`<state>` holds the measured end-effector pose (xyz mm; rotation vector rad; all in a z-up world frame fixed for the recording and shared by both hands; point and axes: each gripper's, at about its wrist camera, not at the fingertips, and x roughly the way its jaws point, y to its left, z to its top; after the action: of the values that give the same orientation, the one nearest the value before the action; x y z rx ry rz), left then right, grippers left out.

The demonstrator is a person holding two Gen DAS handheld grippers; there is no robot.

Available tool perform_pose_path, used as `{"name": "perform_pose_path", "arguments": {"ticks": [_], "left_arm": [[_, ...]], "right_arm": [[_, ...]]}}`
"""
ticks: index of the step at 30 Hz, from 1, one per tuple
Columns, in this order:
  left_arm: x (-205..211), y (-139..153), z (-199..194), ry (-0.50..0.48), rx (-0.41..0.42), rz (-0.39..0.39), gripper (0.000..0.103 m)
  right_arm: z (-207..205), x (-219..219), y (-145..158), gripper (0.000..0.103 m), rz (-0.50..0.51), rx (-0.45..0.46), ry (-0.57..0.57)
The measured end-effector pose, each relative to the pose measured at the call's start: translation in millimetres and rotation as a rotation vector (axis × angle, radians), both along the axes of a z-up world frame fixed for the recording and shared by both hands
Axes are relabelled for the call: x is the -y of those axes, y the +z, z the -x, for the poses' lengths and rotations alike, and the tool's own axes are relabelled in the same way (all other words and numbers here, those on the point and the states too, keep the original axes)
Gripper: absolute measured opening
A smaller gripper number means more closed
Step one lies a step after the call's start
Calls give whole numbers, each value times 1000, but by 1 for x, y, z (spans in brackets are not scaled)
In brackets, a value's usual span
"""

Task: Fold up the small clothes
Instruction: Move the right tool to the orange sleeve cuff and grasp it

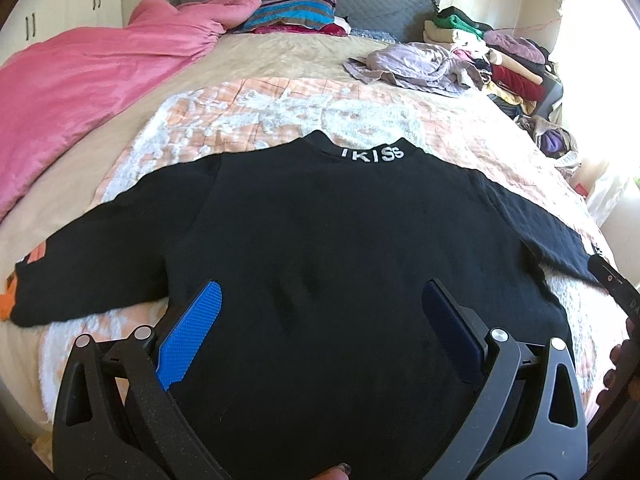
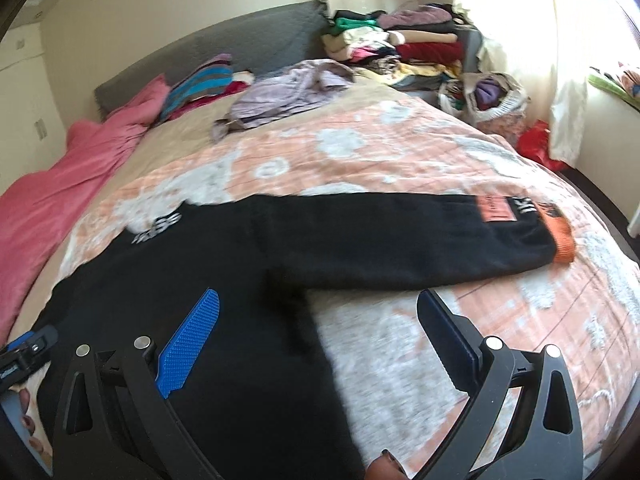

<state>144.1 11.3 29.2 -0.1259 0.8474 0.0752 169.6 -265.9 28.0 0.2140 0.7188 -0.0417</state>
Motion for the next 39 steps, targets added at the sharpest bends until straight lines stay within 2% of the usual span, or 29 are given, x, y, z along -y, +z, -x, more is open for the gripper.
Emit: {"name": "perform_pose_path", "arguments": {"ticks": [6, 14, 24, 28, 33, 39], "left_arm": [[7, -2, -15, -17, -2, 3, 94], [18, -8, -40, -42, -28, -4, 94], [25, -8, -73, -58, -24, 0, 94], [26, -14, -87, -57, -36, -6, 94], [26, -21, -102, -63, -49, -17, 94], [14, -29, -121, -59, -75, -6, 94]], "right_arm": [[-13, 38, -2, 99, 54, -16, -102], [-19, 89, -5, 99, 17, -21, -220], [-16, 147, -31, 99, -70, -88, -355], [-12, 169, -43, 99, -154, -106, -390], [-15, 190, -63, 99, -316, -130, -419], [-26, 221, -75, 98, -443, -68, -525]]}}
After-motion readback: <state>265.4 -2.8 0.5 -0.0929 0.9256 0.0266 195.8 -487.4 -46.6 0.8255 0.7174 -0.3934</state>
